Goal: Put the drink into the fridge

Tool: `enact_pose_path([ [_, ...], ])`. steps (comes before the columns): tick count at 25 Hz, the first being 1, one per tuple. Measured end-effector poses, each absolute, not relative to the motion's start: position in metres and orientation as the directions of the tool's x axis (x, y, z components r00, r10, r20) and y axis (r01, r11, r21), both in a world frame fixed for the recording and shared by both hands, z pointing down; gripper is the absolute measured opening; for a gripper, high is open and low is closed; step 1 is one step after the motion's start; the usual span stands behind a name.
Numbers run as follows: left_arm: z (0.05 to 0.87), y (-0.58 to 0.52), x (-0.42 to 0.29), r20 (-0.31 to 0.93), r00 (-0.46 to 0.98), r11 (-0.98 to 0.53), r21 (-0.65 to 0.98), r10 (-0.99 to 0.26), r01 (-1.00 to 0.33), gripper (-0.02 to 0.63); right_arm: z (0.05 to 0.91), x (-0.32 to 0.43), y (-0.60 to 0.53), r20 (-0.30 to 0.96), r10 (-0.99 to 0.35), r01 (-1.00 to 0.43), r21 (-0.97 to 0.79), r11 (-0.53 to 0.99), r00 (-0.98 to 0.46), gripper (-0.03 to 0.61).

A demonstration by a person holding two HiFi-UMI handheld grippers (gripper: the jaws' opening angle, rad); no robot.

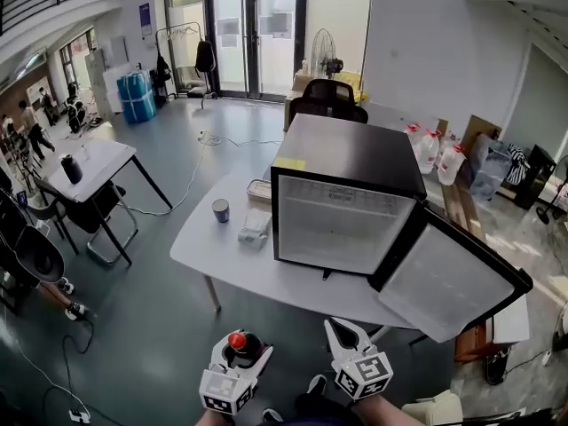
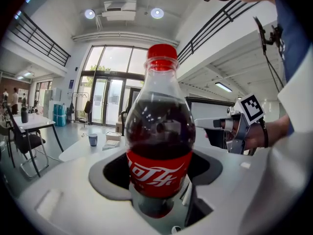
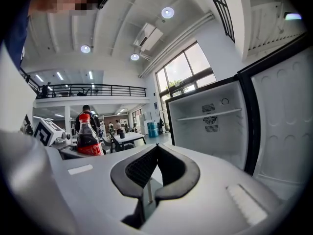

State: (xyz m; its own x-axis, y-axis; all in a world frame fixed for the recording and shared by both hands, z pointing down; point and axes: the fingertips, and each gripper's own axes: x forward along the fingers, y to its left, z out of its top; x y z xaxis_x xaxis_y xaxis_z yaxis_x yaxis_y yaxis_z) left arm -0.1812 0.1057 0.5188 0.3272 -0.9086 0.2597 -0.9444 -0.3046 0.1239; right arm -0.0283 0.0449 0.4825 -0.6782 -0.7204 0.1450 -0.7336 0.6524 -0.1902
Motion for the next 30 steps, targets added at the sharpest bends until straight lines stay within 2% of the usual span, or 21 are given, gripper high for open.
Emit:
enact_pose_path([
  [16, 0.514, -0.001, -0.133, 0.256, 0.269, -0.249, 0.11, -0.928, -0.962, 0.318, 0.485, 0.024, -0.059, 0.124, -0.697, -0.706, -0.205, 0.679, -0.706, 0.006],
  [30, 0.52, -0.062, -0.105, 0.267, 0.364, -0.347, 0.109, -0.892, -0.931, 0.318, 0.495, 0.059, -0.091, 0.158, -0.76, -0.773, -0.214, 0.597, -0.631, 0.006],
])
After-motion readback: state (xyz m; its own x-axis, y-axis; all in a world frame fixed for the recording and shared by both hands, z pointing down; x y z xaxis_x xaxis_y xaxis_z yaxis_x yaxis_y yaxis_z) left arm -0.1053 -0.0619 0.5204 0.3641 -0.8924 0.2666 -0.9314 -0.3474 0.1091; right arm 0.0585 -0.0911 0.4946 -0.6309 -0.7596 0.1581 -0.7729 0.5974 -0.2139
